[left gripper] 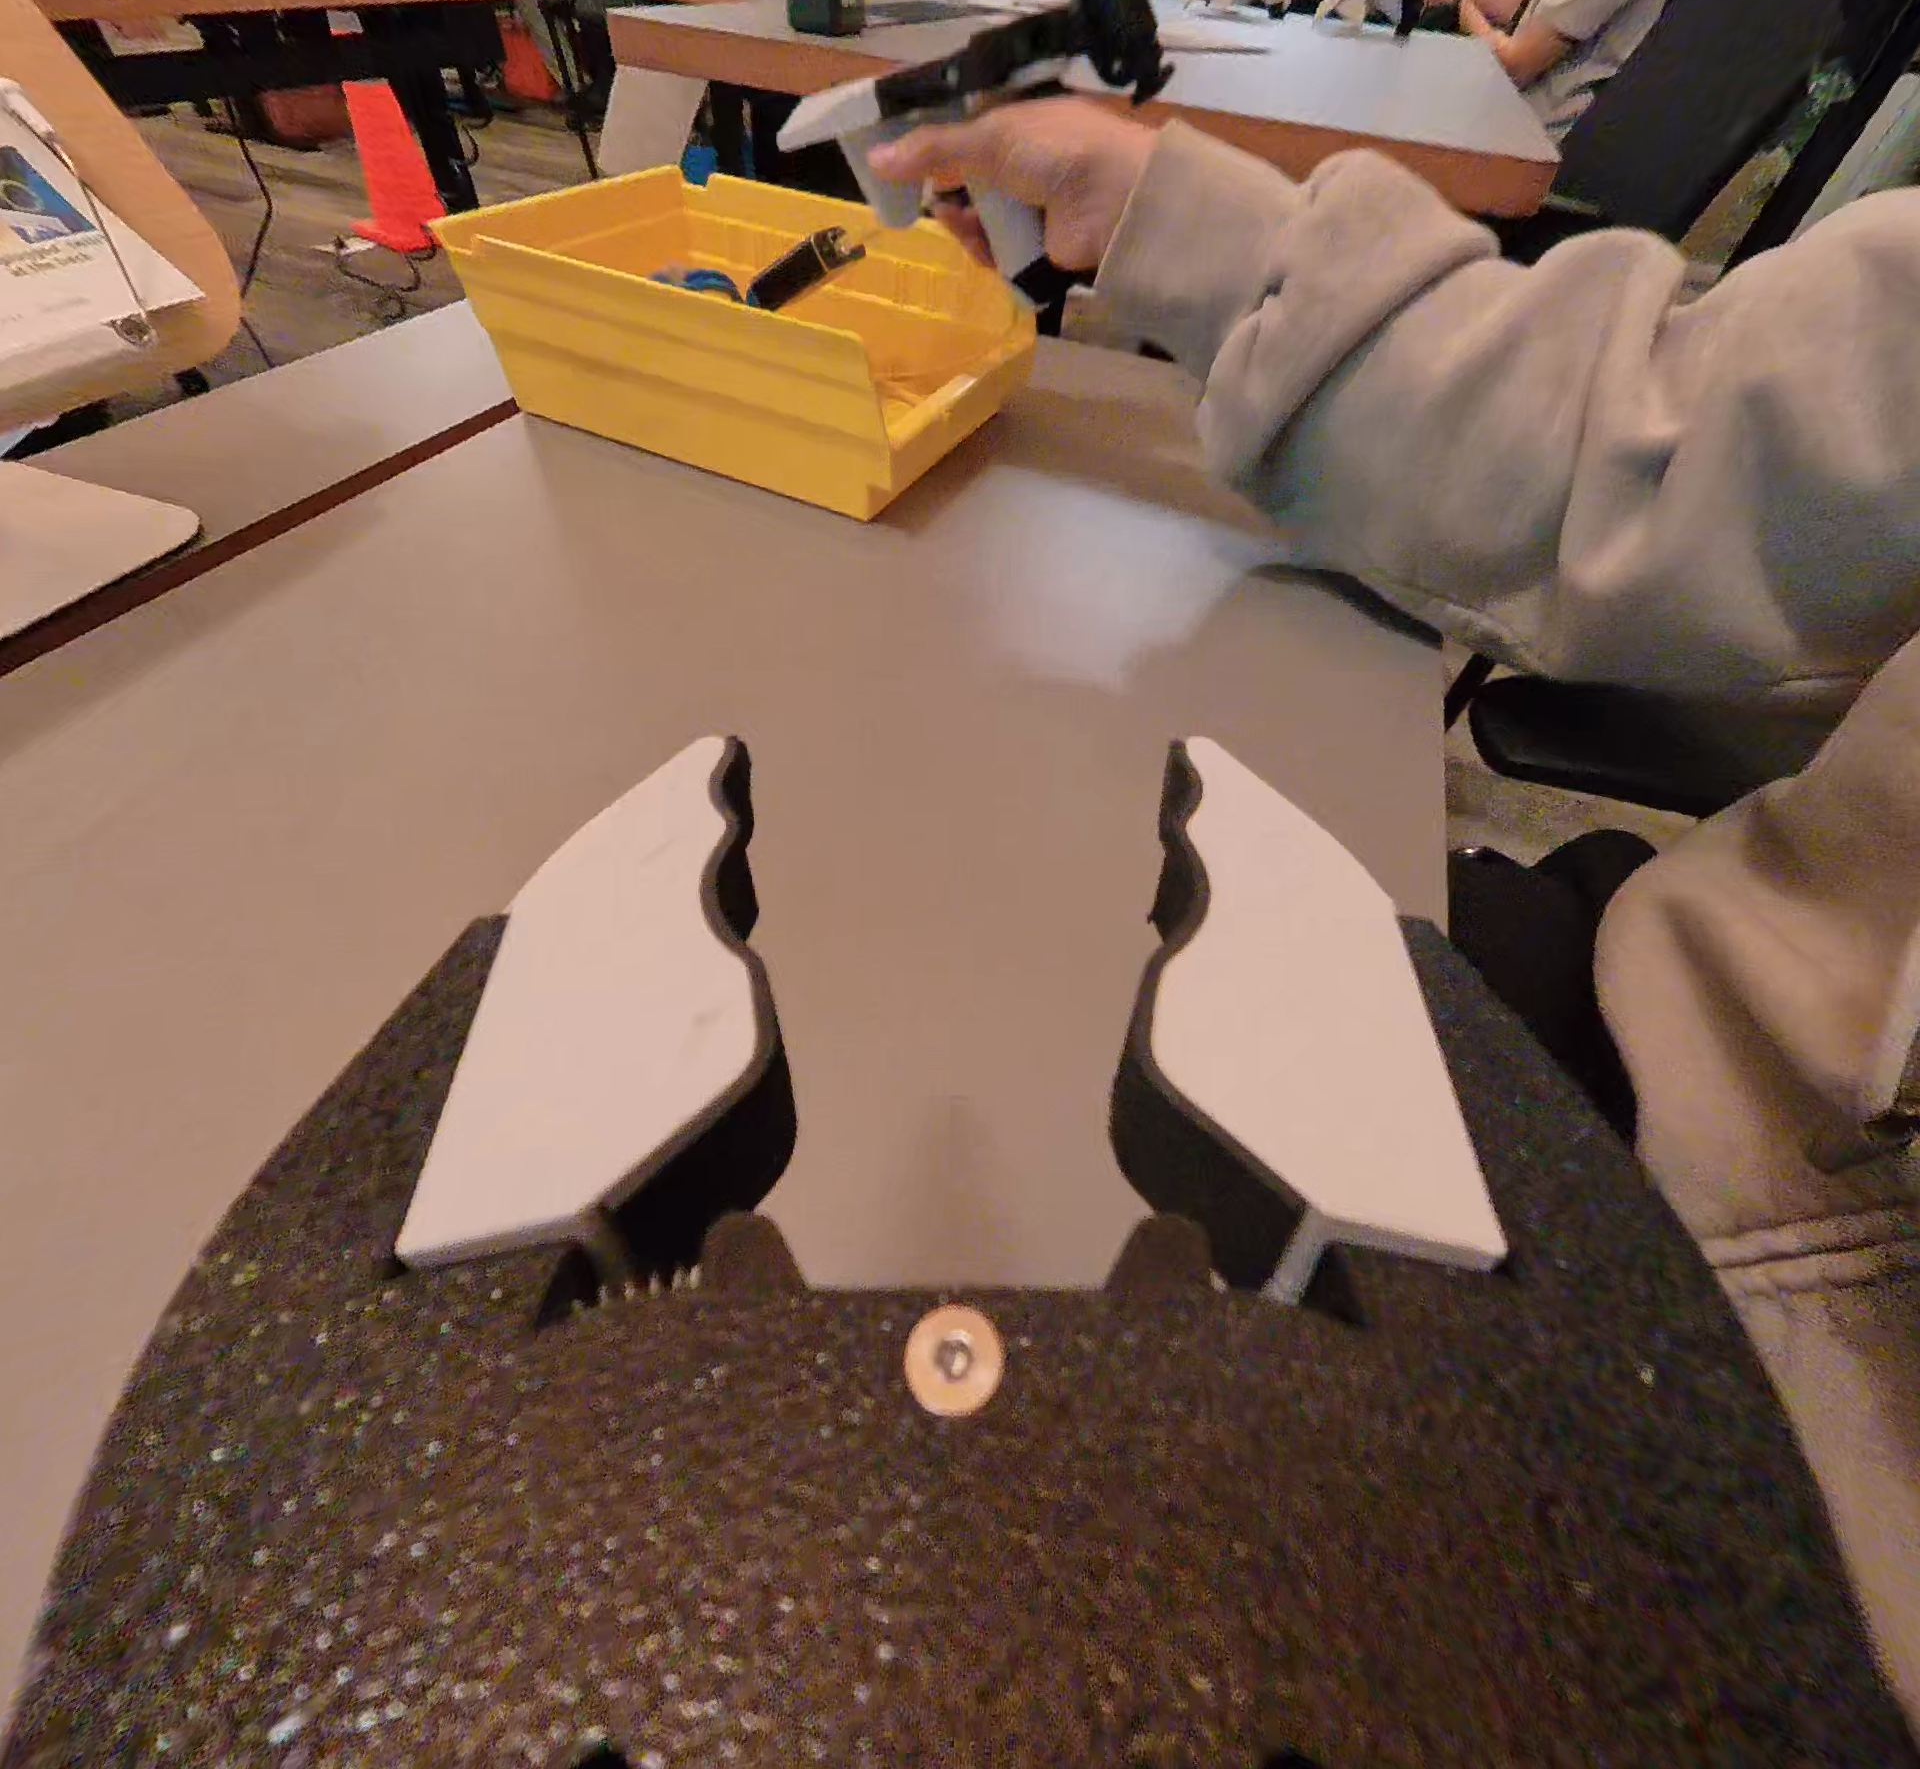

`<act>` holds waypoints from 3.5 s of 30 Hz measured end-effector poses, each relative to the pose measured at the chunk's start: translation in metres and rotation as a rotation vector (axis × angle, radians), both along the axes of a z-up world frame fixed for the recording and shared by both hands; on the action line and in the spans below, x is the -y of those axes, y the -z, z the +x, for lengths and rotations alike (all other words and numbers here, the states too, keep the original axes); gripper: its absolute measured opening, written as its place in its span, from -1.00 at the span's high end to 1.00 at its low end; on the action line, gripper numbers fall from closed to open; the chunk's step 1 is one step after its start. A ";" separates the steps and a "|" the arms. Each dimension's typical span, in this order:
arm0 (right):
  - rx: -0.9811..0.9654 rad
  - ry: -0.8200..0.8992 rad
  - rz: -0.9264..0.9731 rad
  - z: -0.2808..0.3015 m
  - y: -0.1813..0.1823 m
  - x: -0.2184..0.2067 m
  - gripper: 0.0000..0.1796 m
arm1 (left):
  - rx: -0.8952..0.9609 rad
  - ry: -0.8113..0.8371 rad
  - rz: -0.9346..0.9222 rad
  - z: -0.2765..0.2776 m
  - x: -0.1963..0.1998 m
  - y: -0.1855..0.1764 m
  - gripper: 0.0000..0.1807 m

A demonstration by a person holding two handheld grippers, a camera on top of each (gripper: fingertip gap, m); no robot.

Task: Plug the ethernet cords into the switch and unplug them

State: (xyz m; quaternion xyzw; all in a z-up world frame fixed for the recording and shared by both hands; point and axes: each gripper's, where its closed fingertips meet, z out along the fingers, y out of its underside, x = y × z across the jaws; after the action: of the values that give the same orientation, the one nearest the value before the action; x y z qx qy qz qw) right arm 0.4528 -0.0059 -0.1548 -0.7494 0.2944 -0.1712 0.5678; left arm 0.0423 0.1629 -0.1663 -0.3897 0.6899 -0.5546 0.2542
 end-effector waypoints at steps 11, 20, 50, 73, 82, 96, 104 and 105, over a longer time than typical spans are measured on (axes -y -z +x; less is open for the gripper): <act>0.102 0.035 0.012 -0.083 -0.055 0.090 0.07 | -0.002 -0.174 -0.035 0.060 0.013 -0.021 0.25; 0.165 0.097 0.034 -0.126 -0.028 0.111 -0.01 | -0.233 -0.067 -0.077 0.209 0.107 -0.043 0.26; 0.213 -0.047 0.097 -0.152 -0.051 0.055 -0.05 | -0.579 -0.419 0.356 0.124 -0.015 0.093 0.93; -0.123 -0.483 -0.046 -0.364 0.043 -0.434 -0.27 | -0.713 -1.052 0.104 -0.324 -0.195 0.095 0.93; -0.273 -0.449 -0.133 -0.375 0.057 -0.465 -0.05 | -0.702 -1.139 0.092 -0.346 -0.211 0.095 0.93; -0.219 -0.353 -0.423 -0.384 0.112 -0.490 0.48 | -0.726 -1.167 0.064 -0.356 -0.216 0.095 0.93; -0.089 -0.454 -0.563 -0.331 0.087 -0.455 0.66 | -0.734 -1.218 0.067 -0.377 -0.228 0.095 0.93; -0.074 -0.467 -0.559 -0.324 0.079 -0.446 0.66 | -0.735 -1.219 0.069 -0.378 -0.230 0.095 0.93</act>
State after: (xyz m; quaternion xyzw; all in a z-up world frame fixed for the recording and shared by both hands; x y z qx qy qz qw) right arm 0.1288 0.4402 -0.2338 -0.9283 0.0774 -0.0835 0.3540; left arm -0.3357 0.3927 -0.2612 -0.8595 0.4076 -0.1242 0.2822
